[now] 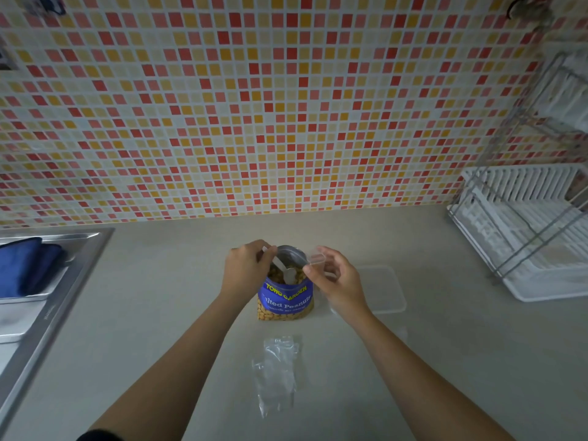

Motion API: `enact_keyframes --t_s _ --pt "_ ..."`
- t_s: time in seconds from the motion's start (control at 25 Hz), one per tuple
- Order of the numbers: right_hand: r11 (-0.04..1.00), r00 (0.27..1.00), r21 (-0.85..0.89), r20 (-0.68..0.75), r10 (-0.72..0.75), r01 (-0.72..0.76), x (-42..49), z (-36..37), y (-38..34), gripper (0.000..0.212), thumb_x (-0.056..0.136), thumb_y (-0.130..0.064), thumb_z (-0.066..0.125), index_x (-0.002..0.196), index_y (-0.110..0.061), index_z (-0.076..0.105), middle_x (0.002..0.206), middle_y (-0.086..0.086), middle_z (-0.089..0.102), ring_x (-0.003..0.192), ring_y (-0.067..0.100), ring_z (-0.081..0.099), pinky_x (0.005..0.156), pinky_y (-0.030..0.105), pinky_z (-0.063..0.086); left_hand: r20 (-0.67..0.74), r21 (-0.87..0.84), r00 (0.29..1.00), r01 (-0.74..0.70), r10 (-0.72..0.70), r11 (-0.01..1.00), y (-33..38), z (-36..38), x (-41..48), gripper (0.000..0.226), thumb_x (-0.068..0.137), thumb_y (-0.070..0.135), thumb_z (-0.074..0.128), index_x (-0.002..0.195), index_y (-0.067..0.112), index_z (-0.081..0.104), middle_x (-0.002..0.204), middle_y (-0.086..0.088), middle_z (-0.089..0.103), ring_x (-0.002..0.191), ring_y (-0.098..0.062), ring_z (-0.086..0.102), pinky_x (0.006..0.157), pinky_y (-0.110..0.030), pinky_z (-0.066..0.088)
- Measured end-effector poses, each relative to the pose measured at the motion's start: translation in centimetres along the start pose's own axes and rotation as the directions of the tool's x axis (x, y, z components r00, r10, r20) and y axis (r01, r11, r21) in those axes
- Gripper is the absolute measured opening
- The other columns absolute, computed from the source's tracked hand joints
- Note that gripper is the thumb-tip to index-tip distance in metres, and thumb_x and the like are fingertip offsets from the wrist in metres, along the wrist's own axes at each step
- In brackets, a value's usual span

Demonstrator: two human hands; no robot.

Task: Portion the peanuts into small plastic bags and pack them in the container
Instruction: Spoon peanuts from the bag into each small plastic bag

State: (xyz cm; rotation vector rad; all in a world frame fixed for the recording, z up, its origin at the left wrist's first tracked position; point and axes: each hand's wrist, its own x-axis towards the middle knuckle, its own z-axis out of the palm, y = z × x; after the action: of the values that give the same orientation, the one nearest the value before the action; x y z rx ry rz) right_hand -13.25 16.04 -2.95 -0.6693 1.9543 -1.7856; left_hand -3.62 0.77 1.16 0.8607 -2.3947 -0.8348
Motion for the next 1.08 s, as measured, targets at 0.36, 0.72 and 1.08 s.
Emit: enact_keyframes --t_s 0.36,0.72,1.08 --pt "1.000 0.999 -0.005 0.046 0.028 -0.027 0.2 -0.7 0.0 0.052 0.069 -0.034 0.078 0.115 -0.031 0.055 0.105 -0.005 0.068 0.099 0.007 0.063 0.090 0.033 0.052 0.166 -0.514 0.811 0.557 -0.561 0.652 -1.2 0.0 0.3 0.026 0.092 0.023 0.054 0.072 0.011 0.065 0.062 -0.007 0.063 0.060 -0.017 0.056 0.066 -0.028 0.053" --pt "0.999 0.998 0.008 -0.043 -0.034 0.034 0.8 -1.0 -1.3 0.052 0.058 -0.051 0.076 0.106 -0.043 0.058 0.104 0.006 0.066 0.085 0.020 0.063 0.069 0.033 0.053 0.022 -0.591 0.806 0.487 -0.591 0.643 -3.5 -1.9 0.5 0.021 0.092 0.022 0.053 0.084 0.006 0.063 0.067 -0.008 0.061 0.065 -0.018 0.057 0.066 -0.027 0.050" --pt "0.871 0.978 -0.447 0.060 -0.200 0.205 1.3 -0.8 -2.1 0.059 0.065 -0.034 0.081 0.119 -0.020 0.060 0.093 -0.012 0.055 0.074 0.006 0.055 0.067 0.011 0.046 0.181 -0.774 0.698 0.536 -0.693 0.337 -4.0 -3.1 1.1 0.019 0.093 0.017 0.050 0.080 0.006 0.059 0.068 -0.009 0.055 0.060 -0.014 0.049 0.058 -0.021 0.043"
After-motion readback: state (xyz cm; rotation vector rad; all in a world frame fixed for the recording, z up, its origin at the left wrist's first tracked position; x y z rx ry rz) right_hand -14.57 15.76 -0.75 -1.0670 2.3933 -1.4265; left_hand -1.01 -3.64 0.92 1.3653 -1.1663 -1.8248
